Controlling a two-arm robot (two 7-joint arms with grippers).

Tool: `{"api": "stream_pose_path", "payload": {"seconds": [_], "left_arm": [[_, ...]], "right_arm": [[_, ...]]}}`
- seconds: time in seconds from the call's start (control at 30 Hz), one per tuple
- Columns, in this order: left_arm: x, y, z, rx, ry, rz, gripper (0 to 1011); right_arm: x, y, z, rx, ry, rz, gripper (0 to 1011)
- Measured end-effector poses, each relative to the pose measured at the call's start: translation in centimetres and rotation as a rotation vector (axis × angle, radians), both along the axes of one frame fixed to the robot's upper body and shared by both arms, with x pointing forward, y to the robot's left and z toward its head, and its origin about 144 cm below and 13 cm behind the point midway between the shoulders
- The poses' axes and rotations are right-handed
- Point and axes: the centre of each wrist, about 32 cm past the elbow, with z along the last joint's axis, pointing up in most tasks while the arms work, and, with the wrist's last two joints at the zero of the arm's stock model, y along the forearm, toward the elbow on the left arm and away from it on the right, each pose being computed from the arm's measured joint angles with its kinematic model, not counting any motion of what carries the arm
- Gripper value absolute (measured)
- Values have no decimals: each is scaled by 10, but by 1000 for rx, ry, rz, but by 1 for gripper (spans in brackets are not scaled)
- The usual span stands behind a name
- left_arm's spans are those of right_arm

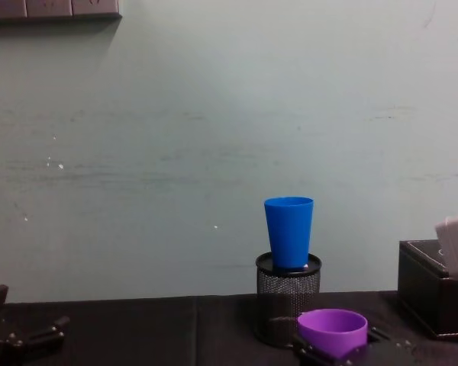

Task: Pick up one cup with a gripper and tap it against the other cup.

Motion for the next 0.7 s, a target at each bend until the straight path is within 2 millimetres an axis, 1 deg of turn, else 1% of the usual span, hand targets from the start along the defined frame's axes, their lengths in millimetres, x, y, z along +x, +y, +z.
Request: {"api": "stream_pose_path", "payload": {"seconds": [0.17,0.27,0.43,0.53,0.63,0.7], "left_arm": [[0,0,0,0,0,0,1000],[0,0,0,0,0,0,1000],[0,0,0,0,0,0,1000],[0,0,0,0,0,0,1000],[0,0,0,0,0,0,1000],[0,0,0,0,0,0,1000]], "right_arm": [[3,-1,-6,-2,7,-14,733],[4,-1,-8,-2,15,-22,791],[3,-1,-5,3,10,-27,911],[1,-1,2,11,-3,-26,985],[-1,-1,12,21,-31,-24,1003],[-3,-2,24,25,-60,-31,1003]]}}
